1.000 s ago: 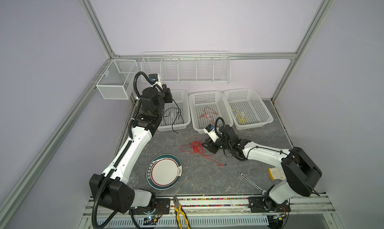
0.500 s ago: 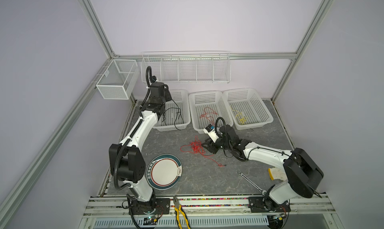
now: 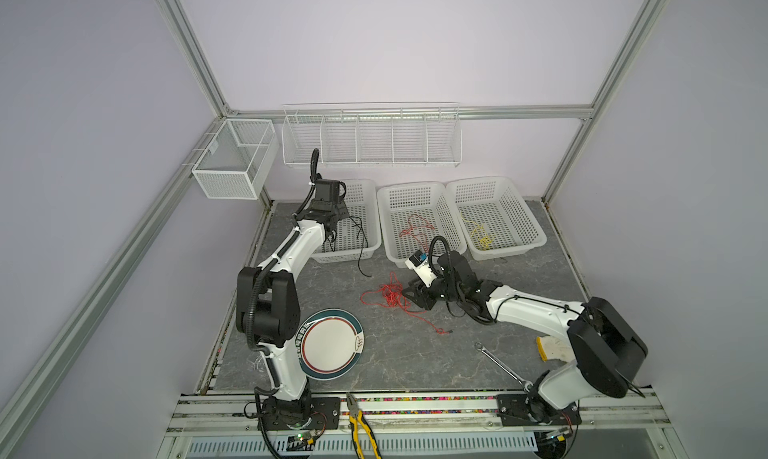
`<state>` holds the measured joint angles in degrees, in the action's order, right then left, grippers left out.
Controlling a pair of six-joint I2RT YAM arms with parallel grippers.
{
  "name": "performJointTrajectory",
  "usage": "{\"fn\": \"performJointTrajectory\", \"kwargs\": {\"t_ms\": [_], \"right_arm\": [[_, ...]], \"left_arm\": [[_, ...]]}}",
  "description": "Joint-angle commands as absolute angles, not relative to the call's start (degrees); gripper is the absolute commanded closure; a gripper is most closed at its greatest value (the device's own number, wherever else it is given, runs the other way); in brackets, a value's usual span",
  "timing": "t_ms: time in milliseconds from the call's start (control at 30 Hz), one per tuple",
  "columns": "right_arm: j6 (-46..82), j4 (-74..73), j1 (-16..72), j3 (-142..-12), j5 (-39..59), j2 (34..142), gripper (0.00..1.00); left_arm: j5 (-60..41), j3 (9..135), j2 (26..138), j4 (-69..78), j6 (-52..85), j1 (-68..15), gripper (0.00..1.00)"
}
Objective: Untangle the cables
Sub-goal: 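Carry the black wire with the left gripper into the black-wire basket and release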
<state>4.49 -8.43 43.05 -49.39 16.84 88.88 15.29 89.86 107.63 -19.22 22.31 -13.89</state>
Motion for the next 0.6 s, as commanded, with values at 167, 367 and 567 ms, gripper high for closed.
{"fn": "performJointTrajectory", "kwargs": {"t_ms": [167, 367, 567], "right_arm": [[5.0, -8.8, 43.7, -48.8, 17.6, 88.4, 0.56], [5.3, -9.1, 44.2, -48.5, 17.4, 88.1, 0.56], [5.3, -8.9, 44.3, -48.4, 17.4, 88.1, 0.56]], "left_arm": [[16.9, 101.5, 115.5, -28.4, 23.9, -13.9, 1.0], [17.8, 110.6, 123.1, -37.3, 25.6, -13.8, 0.88], [16.9, 111.7, 124.4, -39.9, 25.4, -13.8, 0.54]]}}
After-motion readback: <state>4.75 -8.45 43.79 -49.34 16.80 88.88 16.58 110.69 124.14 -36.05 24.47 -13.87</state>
